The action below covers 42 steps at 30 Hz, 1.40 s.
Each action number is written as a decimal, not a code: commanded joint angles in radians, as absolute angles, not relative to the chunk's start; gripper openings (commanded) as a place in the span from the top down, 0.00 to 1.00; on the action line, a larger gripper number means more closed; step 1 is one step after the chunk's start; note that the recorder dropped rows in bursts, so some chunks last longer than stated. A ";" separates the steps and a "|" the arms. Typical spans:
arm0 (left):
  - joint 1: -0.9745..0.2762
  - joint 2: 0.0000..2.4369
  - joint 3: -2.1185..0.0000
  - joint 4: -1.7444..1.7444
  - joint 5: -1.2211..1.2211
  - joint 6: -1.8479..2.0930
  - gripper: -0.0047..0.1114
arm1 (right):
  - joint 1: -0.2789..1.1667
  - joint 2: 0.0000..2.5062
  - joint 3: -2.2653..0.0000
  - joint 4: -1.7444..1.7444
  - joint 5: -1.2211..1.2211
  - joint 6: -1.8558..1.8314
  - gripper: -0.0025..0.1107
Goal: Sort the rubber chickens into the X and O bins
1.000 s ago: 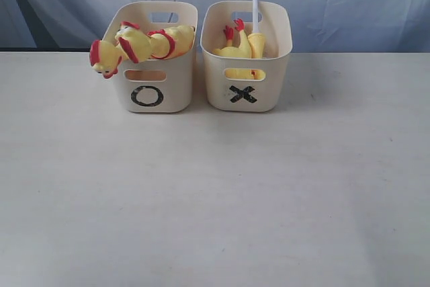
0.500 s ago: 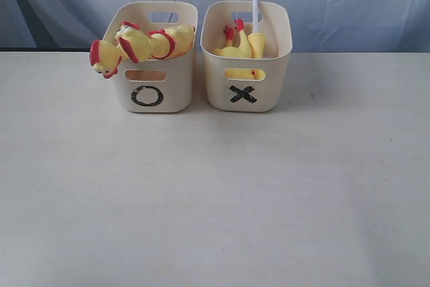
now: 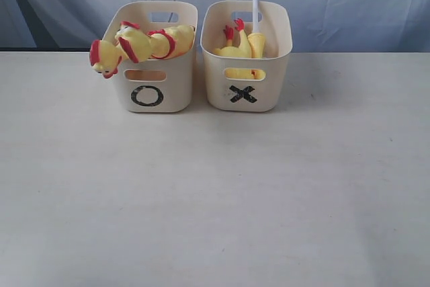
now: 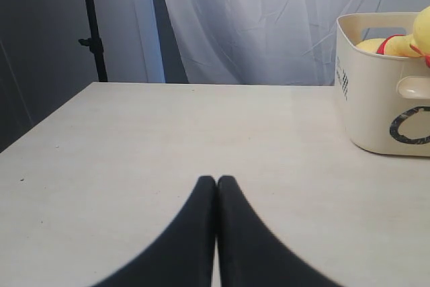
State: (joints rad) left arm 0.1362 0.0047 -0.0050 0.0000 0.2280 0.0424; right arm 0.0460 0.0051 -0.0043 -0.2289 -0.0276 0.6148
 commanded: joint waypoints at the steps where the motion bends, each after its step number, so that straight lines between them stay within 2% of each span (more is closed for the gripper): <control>1: 0.137 0.000 0.000 -0.007 0.224 0.037 0.96 | 0.041 0.000 0.000 -0.232 -0.035 0.612 0.99; 9: 0.137 0.000 0.000 -0.007 0.224 0.037 0.96 | 0.041 0.000 0.000 -0.231 -0.007 0.612 0.99; 18: 0.137 0.000 0.000 -0.007 0.217 0.037 0.96 | 0.041 0.000 0.000 -0.226 0.282 0.550 0.99; 28: 0.137 0.000 0.000 -0.007 0.217 0.037 0.96 | 0.041 0.000 0.000 -0.218 0.282 0.546 0.99; 35: 0.137 0.000 0.000 -0.007 0.217 0.037 0.96 | 0.041 0.000 0.000 -0.227 0.296 0.157 0.99; 42: 0.137 0.000 0.000 -0.007 0.218 0.037 0.96 | 0.041 0.000 0.000 -0.227 0.303 0.127 0.99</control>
